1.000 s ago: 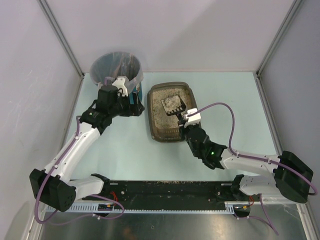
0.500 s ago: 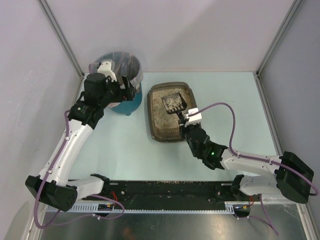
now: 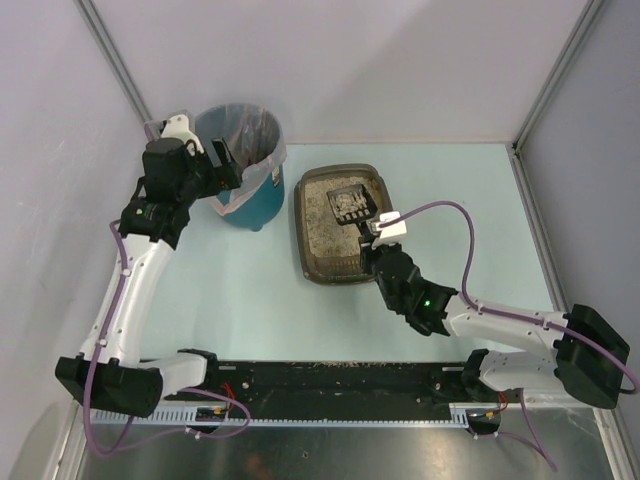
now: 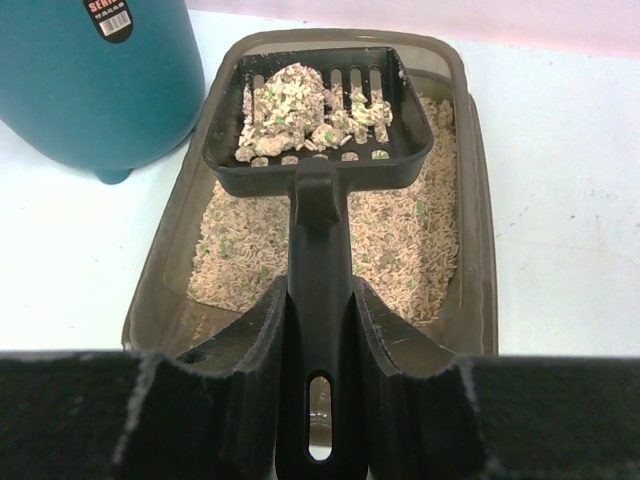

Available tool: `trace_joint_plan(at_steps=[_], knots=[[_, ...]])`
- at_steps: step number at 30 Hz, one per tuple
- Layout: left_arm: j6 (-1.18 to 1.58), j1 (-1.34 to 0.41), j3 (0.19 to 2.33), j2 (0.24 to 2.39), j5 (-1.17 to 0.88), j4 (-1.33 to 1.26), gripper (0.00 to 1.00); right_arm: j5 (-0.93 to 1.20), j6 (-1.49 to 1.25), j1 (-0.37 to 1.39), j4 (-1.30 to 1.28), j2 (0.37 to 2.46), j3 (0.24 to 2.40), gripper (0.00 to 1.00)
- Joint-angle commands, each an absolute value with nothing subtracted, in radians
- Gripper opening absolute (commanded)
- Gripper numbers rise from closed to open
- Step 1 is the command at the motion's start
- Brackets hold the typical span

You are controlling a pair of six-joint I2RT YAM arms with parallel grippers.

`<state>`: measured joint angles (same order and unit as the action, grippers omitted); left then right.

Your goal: Clean the litter box

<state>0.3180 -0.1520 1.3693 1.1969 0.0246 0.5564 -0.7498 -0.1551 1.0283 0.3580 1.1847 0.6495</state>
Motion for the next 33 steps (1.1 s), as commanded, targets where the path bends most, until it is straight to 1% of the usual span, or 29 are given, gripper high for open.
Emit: trace_joint_plan(at_steps=[1,2,3,4,5,6,7,8,10,11,12,13,14,15,16,17,18,19,21,22,23,24,25,27,28,30,31,32,33], knots=[[0.319,-0.147,1.387,1.166,0.051,0.555,0.95,-0.802,-0.106,1.061,0.394,1.202,0.715,0.0],[0.319,-0.147,1.379,1.158,0.057,0.557,0.96,-0.884,-0.138,1.046,0.379,1.204,0.716,0.0],[0.322,-0.147,1.371,1.154,0.058,0.557,0.96,-0.878,-0.182,1.019,0.352,1.195,0.716,0.0],[0.322,-0.149,1.359,1.147,0.055,0.558,0.95,-0.827,-0.221,0.971,0.329,1.184,0.716,0.0],[0.322,-0.149,1.356,1.144,0.055,0.56,0.96,-0.719,-0.2,0.966,0.346,1.171,0.715,0.0],[0.322,-0.149,1.351,1.144,0.052,0.561,0.95,-0.707,-0.14,0.98,0.377,1.175,0.716,0.0],[0.322,-0.149,1.348,1.146,0.055,0.561,0.96,-0.738,-0.085,1.011,0.431,1.189,0.721,0.0],[0.324,-0.149,1.348,1.149,0.055,0.561,0.96,-0.843,-0.045,1.034,0.445,1.207,0.724,0.0],[0.325,-0.149,1.361,1.152,0.051,0.56,0.96,-0.885,-0.136,1.0,0.381,1.194,0.724,0.0],[0.321,-0.149,1.365,1.152,0.051,0.561,0.96,-0.729,-0.185,0.962,0.365,1.169,0.724,0.0],[0.318,-0.147,1.368,1.154,0.054,0.561,0.96,-0.686,-0.164,0.971,0.374,1.173,0.726,0.0],[0.314,-0.147,1.373,1.157,0.057,0.561,0.96,-0.699,-0.128,0.995,0.393,1.183,0.738,0.0],[0.31,-0.144,1.374,1.157,0.058,0.561,0.96,-0.809,-0.103,1.034,0.396,1.196,0.742,0.0],[0.308,-0.144,1.374,1.154,0.064,0.561,0.96,-0.849,-0.135,1.032,0.393,1.204,0.742,0.0],[0.31,-0.143,1.371,1.147,0.066,0.561,0.96,-0.865,-0.188,1.019,0.335,1.194,0.742,0.0],[0.308,-0.143,1.371,1.144,0.067,0.56,0.96,-0.806,-0.224,1.0,0.318,1.181,0.741,0.0],[0.308,-0.141,1.367,1.143,0.064,0.561,0.96,-0.746,-0.195,0.988,0.319,1.177,0.741,0.0],[0.308,-0.14,1.365,1.141,0.063,0.561,0.96,-0.733,-0.148,1.009,0.363,1.184,0.741,0.0],[0.31,-0.133,1.362,1.14,0.064,0.563,0.96,-0.852,-0.084,1.051,0.39,1.21,0.745,0.0],[0.31,-0.133,1.364,1.135,0.071,0.561,0.97,-0.942,-0.142,1.034,0.365,1.203,0.746,0.0],[0.308,-0.133,1.364,1.132,0.071,0.561,0.97,-0.904,-0.206,1.005,0.329,1.181,0.744,0.0],[0.308,-0.133,1.361,1.128,0.071,0.563,0.97,-0.811,-0.24,0.952,0.315,1.161,0.742,0.0],[0.307,-0.133,1.359,1.129,0.071,0.563,0.97,-0.676,-0.217,0.95,0.336,1.157,0.742,0.0],[0.31,-0.132,1.359,1.131,0.069,0.563,0.97,-0.718,-0.108,1.003,0.392,1.186,0.758,0.0],[0.313,-0.132,1.359,1.132,0.068,0.561,0.97,-0.823,-0.092,1.028,0.391,1.213,0.762,0.0],[0.316,-0.132,1.359,1.129,0.063,0.563,0.97,-0.858,-0.205,0.991,0.307,1.201,0.762,0.0],[0.314,-0.132,1.361,1.121,0.06,0.563,0.97,-0.703,-0.245,0.948,0.304,1.189,0.758,0.0],[0.307,-0.132,1.358,1.12,0.063,0.563,0.97,-0.639,-0.211,0.951,0.319,1.186,0.758,0.0],[0.302,-0.132,1.35,1.118,0.066,0.561,0.97,-0.632,-0.162,0.98,0.349,1.195,0.764,0.0]])
